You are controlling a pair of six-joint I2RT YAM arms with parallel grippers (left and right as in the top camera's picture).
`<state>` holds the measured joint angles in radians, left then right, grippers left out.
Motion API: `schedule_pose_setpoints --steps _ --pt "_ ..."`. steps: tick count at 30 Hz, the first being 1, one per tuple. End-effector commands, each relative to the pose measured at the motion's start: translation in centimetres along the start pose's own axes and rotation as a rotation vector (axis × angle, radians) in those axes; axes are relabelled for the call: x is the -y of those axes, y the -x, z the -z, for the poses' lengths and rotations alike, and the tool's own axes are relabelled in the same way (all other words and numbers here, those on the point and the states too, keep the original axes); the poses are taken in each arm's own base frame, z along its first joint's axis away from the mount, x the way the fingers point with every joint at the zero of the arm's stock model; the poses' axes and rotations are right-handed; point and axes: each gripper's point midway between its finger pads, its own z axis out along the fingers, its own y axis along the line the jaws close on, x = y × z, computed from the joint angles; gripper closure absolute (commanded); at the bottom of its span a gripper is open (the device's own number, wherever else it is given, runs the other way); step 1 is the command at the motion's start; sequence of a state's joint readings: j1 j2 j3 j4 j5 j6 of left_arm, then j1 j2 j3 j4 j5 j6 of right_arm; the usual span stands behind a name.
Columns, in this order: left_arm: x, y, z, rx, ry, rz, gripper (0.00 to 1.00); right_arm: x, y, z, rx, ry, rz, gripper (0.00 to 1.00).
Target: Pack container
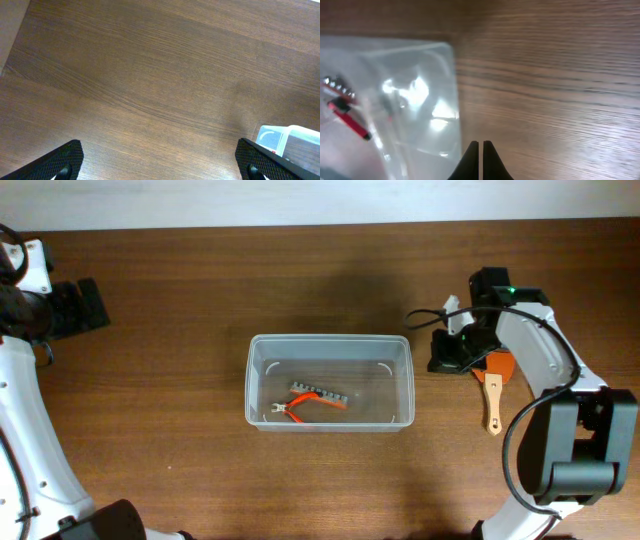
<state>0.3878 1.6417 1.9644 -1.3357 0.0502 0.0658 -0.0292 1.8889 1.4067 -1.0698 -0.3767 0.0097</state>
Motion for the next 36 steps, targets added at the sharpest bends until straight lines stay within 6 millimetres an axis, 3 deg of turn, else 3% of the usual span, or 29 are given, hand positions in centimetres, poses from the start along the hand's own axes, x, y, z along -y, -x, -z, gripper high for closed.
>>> schedule_pose_setpoints --steps 1,13,17,32,33,34,35,36 --pt "0.2 0.1 0.4 0.012 -0.013 0.012 0.01 -1.7 -0.5 -0.5 -0.026 0.043 0.065 0.96" --pt "0.2 0.1 0.4 0.011 -0.013 0.012 0.01 -3.1 -1.2 -1.0 -0.054 0.053 0.11 0.96" --pt "0.2 0.1 0.4 0.012 -0.013 0.011 0.01 -4.6 -1.3 -0.8 -0.051 0.141 0.162 0.96" --pt "0.2 0.1 0.4 0.012 -0.013 0.011 0.01 -5.1 -1.2 -0.8 -0.042 0.171 0.194 0.96" --pt "0.2 0.1 0.4 0.012 -0.013 0.011 0.01 -4.7 -1.1 -0.8 -0.041 0.152 0.193 0.93" --pt "0.2 0.1 0.4 0.012 -0.013 0.011 0.01 -3.9 -1.0 -0.9 -0.039 0.105 0.192 0.83" --pt "0.2 0.1 0.4 0.014 -0.012 0.011 0.01 -2.8 -0.8 -0.8 -0.034 0.052 0.174 0.64" --pt "0.2 0.1 0.4 0.015 -0.012 0.011 0.01 -1.7 -0.4 -0.6 -0.022 -0.003 0.143 0.39"
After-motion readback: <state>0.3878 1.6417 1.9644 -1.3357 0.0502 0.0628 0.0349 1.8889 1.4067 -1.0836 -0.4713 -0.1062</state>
